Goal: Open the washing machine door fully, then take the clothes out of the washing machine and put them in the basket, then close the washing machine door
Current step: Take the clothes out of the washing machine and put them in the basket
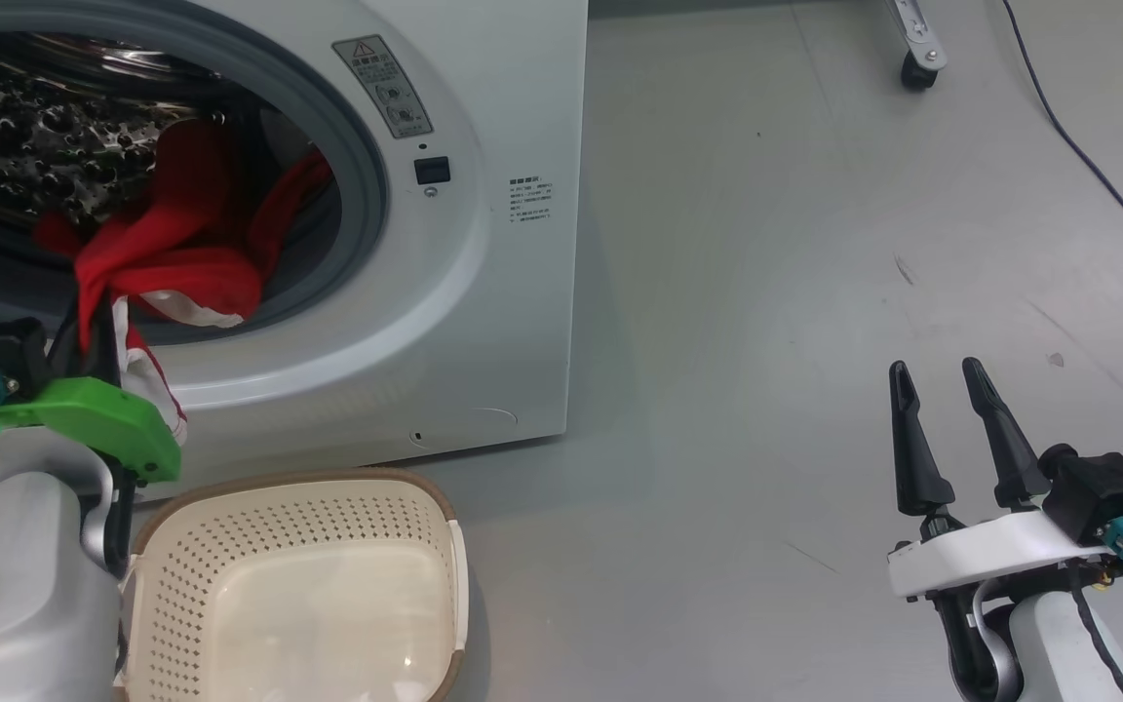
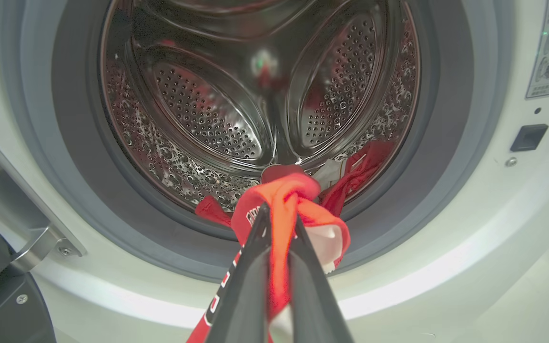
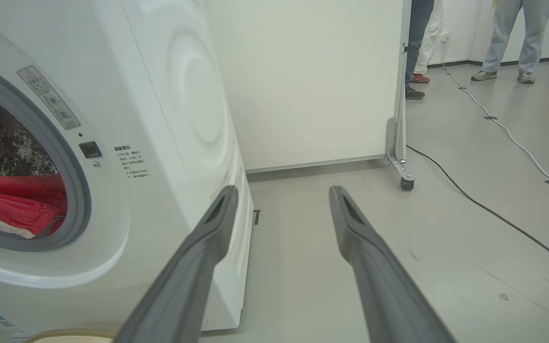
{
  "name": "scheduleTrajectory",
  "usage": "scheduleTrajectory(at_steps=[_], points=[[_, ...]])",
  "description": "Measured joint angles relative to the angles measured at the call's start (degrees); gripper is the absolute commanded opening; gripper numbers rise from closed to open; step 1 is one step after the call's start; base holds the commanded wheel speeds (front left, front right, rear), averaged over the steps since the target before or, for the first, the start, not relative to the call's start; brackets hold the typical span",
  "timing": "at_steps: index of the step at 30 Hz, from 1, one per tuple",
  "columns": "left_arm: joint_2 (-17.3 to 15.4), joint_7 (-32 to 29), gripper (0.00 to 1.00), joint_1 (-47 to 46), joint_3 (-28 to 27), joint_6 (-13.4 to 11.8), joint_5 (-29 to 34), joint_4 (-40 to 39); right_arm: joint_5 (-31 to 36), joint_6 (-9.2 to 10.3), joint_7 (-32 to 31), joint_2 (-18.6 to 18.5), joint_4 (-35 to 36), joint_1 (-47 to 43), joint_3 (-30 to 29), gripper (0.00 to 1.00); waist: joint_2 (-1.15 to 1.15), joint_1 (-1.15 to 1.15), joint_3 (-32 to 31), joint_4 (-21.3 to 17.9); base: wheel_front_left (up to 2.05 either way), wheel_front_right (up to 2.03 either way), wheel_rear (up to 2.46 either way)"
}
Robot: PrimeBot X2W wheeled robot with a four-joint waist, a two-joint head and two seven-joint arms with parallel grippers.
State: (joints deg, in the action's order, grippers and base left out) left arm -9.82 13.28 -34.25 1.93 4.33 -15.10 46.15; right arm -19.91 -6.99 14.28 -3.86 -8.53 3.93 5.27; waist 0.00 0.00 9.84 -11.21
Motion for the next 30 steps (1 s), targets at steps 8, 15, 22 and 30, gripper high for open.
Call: scheduleTrajectory(at_steps=[8, 15, 22, 30], points=[[0.48, 0.93, 0.0, 4.14, -0.03, 0.03, 0.0, -2.83, 0.0, 0.0, 0.0, 0.0, 0.23, -1.02, -0.48, 1.0, 0.0, 0.0, -2.12, 1.03, 0.0, 0.0, 0.0], [1.21, 0.99, 0.0, 6.23, -0.19, 0.01, 0.12, -8.09, 0.01, 0.0, 0.0, -0.03, 0.69, -1.93, -1.02, 1.0, 0.0, 0.0, -3.1, 1.59, 0.0, 0.0, 0.0], [1.71, 1.0, 0.0, 7.5, -1.72, -0.51, 0.48, -17.15, 0.32, 0.0, 0.0, -0.03, 1.02, -2.1, -1.13, 1.0, 0.0, 0.0, -3.55, 2.04, 0.0, 0.0, 0.0], [2.26, 1.01, 0.0, 10.07, -2.14, -0.57, 0.96, -25.08, 0.32, 0.0, 0.0, 0.0, 1.15, -2.23, -1.26, 1.0, 0.0, 0.0, -4.17, 2.48, 0.0, 0.0, 0.0]])
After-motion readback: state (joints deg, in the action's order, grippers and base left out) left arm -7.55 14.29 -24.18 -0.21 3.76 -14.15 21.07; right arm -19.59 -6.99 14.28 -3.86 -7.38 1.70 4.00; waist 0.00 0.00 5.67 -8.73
